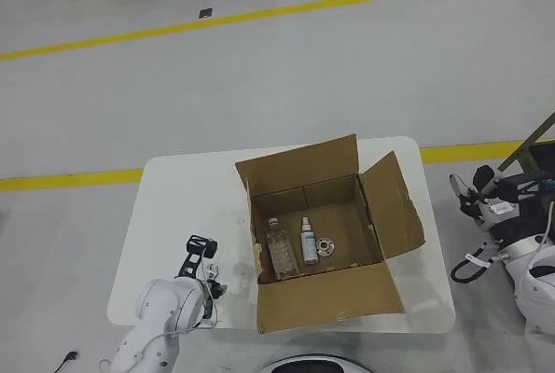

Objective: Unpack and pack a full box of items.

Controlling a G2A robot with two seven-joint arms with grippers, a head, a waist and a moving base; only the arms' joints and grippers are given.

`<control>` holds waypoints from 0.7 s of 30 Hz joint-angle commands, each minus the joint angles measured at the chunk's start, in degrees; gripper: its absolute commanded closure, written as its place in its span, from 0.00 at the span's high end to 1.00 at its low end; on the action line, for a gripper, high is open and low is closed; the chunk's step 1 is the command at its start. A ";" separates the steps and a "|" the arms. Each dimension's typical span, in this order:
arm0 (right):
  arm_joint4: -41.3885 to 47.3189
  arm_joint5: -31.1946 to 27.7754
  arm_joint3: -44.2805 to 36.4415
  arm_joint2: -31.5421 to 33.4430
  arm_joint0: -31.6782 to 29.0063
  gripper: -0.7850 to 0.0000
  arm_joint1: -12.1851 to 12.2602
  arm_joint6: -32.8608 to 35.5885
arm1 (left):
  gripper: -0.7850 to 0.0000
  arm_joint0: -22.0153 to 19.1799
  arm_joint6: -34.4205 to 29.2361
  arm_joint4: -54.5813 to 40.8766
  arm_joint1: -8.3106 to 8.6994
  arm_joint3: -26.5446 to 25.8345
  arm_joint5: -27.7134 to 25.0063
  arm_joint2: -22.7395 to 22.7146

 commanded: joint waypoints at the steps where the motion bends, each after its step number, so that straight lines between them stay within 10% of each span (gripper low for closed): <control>1: 0.32 -0.22 0.11 0.10 0.13 0.00 0.04 0.31 | 1.00 0.16 1.46 -0.76 0.14 1.47 -1.34 -0.71; 21: 0.18 -2.12 0.90 0.33 0.83 0.00 0.33 0.91 | 1.00 0.14 3.81 -2.99 0.55 3.57 -6.12 -2.00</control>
